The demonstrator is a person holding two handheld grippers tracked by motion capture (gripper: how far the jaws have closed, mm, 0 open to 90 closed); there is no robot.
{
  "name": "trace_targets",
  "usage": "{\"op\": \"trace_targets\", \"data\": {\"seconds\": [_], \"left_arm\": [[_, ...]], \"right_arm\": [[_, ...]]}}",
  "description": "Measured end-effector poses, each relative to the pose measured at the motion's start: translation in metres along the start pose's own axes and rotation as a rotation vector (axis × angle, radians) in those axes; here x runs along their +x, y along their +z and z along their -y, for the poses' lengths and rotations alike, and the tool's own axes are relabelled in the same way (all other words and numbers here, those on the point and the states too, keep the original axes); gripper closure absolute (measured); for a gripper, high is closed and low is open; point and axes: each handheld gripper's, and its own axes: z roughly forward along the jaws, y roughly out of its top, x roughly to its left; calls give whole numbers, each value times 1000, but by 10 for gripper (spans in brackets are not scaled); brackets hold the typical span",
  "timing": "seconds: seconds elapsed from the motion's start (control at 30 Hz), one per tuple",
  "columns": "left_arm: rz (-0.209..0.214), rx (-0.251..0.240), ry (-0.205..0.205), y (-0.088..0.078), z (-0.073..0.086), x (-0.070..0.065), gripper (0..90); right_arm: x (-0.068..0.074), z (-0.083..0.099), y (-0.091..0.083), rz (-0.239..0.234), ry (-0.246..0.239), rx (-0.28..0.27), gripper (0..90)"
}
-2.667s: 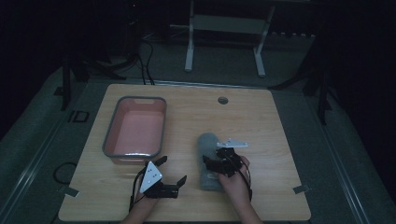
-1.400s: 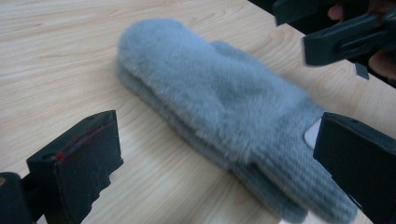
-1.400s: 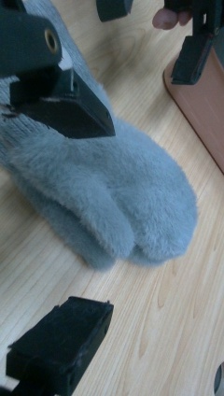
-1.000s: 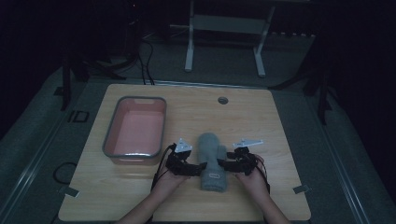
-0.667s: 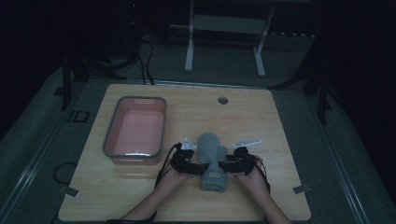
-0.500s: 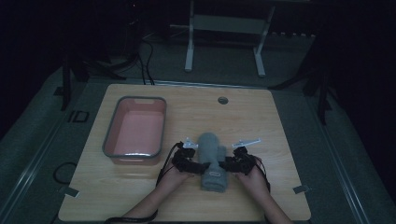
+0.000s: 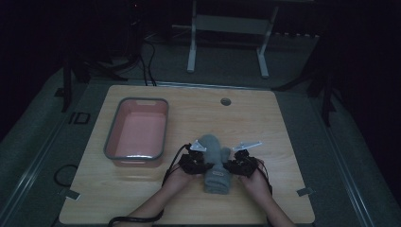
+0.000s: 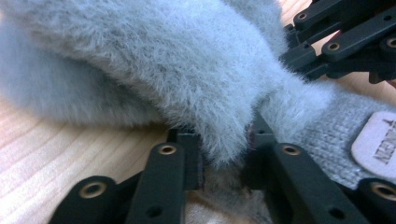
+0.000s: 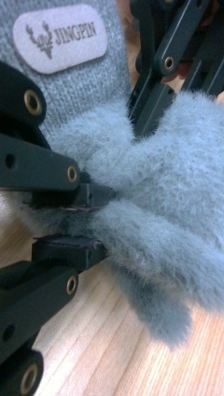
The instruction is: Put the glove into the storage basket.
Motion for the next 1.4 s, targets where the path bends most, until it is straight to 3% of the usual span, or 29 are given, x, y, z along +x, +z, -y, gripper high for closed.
{"op": "trace_targets", "data": {"seconds": [0.23, 0.5, 0.63, 0.7, 1.0, 1.03, 1.13, 1.3, 1.33, 1.4], "left_arm": [[33, -53, -1, -21, -12, -7, 797], [28, -87, 66, -55, -40, -14, 797], [23, -97, 82, -71, -52, -11, 797], [10, -100, 104, -86, -61, -7, 797], [-45, -104, 131, -127, -78, 10, 797], [-61, -108, 135, -139, -80, 15, 797], [-78, -114, 134, -151, -82, 21, 797], [-111, -147, 125, -190, -81, 42, 796], [-111, -147, 125, -190, -81, 42, 796], [-130, -158, 115, -209, -79, 56, 796]], "right_arm": [[5, -7, -22, -49, 10, -62, 815], [17, -28, -52, -82, -12, -151, 819], [21, -40, -59, -94, -19, -184, 820], [27, -55, -65, -110, -38, -211, 820], [46, -97, -62, -126, -97, -238, 820], [53, -110, -59, -132, -114, -243, 820], [62, -127, -55, -146, -131, -249, 820], [78, -157, -45, -187, -154, -263, 820], [78, -157, -45, -187, -154, -263, 820], [90, -176, -36, -205, -171, -269, 820]]}}
